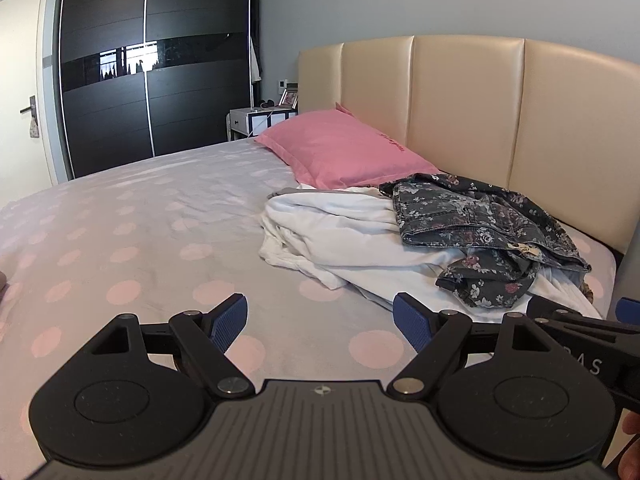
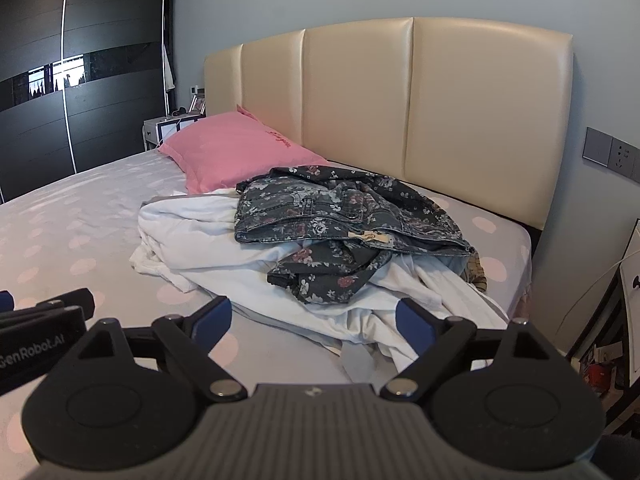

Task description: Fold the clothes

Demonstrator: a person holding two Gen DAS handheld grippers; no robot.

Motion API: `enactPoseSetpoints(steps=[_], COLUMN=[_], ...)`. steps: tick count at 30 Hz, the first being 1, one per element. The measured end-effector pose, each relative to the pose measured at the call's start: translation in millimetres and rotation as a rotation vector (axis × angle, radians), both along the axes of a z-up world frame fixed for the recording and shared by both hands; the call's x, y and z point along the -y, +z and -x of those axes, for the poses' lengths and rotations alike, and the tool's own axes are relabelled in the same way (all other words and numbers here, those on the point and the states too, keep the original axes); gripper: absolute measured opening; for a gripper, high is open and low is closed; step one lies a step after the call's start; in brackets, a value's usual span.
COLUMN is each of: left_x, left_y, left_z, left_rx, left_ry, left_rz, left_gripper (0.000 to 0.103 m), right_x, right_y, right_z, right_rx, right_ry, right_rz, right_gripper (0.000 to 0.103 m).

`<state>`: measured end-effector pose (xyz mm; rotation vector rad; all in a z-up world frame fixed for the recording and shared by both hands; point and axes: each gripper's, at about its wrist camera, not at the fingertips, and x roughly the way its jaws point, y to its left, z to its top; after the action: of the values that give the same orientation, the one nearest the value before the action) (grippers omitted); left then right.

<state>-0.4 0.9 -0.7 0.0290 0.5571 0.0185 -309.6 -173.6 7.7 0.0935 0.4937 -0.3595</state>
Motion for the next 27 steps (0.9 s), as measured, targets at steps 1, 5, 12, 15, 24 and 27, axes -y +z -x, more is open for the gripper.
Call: enactPoseSetpoints(steps=[1,5,12,15,24,27], left_x=[-0.8,-4.0,-1.7,-1.5,0.8,0.5], left_y=[-0.7,-3.4,-0.1,0.1,0.1,-0.2], left_z=[0.4,1.8,0.7,0.2,-0.3,-0.6], left_rx=[0.003,0.017,0.012,0.012,0.008,0.006], left_ry=[-0.001,-0.004,0.001,0.001,0.005,0.004], left_rz=[0.006,0.031,0.028,0.027,0.026,0.029], left_gripper=[0.080,0.080,0.080,0.080,0.080,0.080], right_x=[0.2,0.7,1.8,1.9,2.3,2.4], right_y=[0.1,0.3,0.6,0.7,-0.1,-0.9], right_z=[0.4,1.8,4.4,5.2,6.7,6.5], right_rx=[0.001,0.007,0.018,0.021,0.029,0.032], right_ry=[0.001,0.003,0.007,0.007,-0.004,-0.008], right_rz=[-0.001,-0.005,-0.012,-0.013,-0.012,-0.012], right_gripper=[0.091,0.091,0.091,0.091,0.092,0.092])
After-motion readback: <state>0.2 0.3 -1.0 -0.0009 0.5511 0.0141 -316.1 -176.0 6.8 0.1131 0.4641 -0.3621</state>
